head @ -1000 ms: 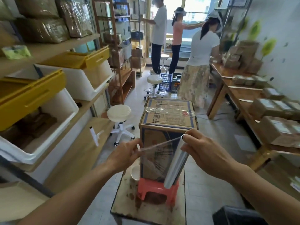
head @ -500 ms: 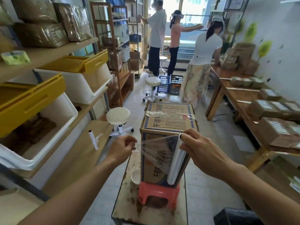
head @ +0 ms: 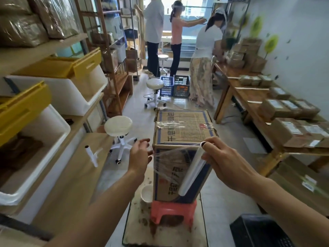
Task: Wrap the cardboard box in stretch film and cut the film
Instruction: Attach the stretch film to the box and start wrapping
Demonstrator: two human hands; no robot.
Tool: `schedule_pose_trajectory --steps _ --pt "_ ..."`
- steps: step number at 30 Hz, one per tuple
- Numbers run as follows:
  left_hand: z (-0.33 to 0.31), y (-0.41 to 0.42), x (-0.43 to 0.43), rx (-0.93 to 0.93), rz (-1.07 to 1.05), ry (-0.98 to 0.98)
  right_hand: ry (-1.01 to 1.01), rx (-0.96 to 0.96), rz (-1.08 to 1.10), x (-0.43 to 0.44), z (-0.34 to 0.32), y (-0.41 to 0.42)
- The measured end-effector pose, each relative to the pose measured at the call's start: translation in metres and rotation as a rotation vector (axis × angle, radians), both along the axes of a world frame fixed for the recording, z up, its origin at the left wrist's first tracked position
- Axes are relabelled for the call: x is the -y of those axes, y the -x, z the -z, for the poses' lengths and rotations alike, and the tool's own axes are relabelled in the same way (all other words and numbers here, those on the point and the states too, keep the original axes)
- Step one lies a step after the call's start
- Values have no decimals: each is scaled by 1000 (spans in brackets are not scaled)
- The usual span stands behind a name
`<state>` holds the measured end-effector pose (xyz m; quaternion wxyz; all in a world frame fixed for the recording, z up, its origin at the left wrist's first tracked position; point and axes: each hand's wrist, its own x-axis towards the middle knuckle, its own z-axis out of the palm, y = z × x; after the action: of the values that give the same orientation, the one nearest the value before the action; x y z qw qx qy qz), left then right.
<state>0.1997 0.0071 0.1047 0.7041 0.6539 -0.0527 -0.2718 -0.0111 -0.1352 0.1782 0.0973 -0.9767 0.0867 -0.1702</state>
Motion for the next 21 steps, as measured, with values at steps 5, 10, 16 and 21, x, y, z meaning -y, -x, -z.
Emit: schedule_pose_trajectory --steps 5,10,16,21 --pt "-38 -12 13 -46 290 -154 -3 -3 2 -5 3 -8" --pt "-42 -4 33 333 373 -403 -24 -62 -46 -2 -3 -12" --pt "-34 0 36 532 390 -464 -30 -167 -28 4 4 -15" --pt "-33 -1 34 560 406 -493 -200 27 63 -2 24 -13"
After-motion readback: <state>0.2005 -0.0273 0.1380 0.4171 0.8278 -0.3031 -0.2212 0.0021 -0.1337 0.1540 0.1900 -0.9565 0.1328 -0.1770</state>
